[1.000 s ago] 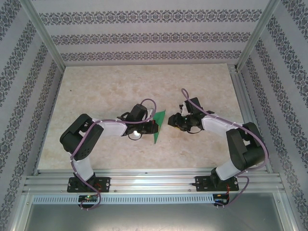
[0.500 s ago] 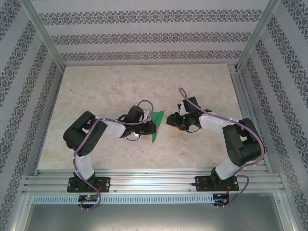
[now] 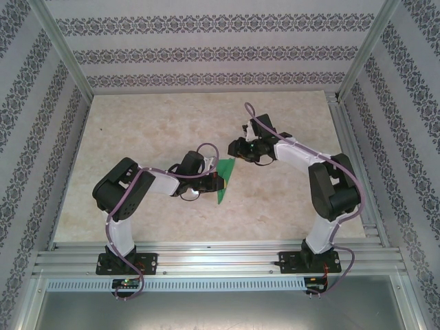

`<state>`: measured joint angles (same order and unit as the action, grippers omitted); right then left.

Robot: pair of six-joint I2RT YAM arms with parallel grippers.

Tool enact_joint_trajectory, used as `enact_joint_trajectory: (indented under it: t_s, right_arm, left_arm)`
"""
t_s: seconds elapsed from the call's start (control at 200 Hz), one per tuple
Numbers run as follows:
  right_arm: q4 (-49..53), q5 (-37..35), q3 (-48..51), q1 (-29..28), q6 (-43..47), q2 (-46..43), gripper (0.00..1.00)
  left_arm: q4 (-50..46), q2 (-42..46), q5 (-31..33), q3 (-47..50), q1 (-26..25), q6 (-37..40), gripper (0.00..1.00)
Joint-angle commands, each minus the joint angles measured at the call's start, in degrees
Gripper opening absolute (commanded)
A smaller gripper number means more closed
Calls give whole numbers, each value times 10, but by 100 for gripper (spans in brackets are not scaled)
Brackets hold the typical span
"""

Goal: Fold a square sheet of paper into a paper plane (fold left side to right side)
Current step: Fold the wing for the fifth time at the center of the table.

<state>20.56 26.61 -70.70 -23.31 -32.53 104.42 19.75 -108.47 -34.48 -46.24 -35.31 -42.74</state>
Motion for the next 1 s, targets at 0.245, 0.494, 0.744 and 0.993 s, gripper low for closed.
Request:
enact_joint_trajectory:
  t_s: [0.245,0.494,0.744,0.993]
  right_arm:
    - [146,-27,-182,-52,59,151,37]
    - [195,-52,-233,-69,59,204,37]
    - [215,-71,-253,-74,64,240,37]
    - [233,-84,-255,-76,77,249,36]
  left_arm:
    - [10,8,-9,14,5,22,0]
    - [24,7,-9,29,5,25,0]
    - [22,10,-8,22,5,26,3]
    - [-62,43,21,-21,5,63,25]
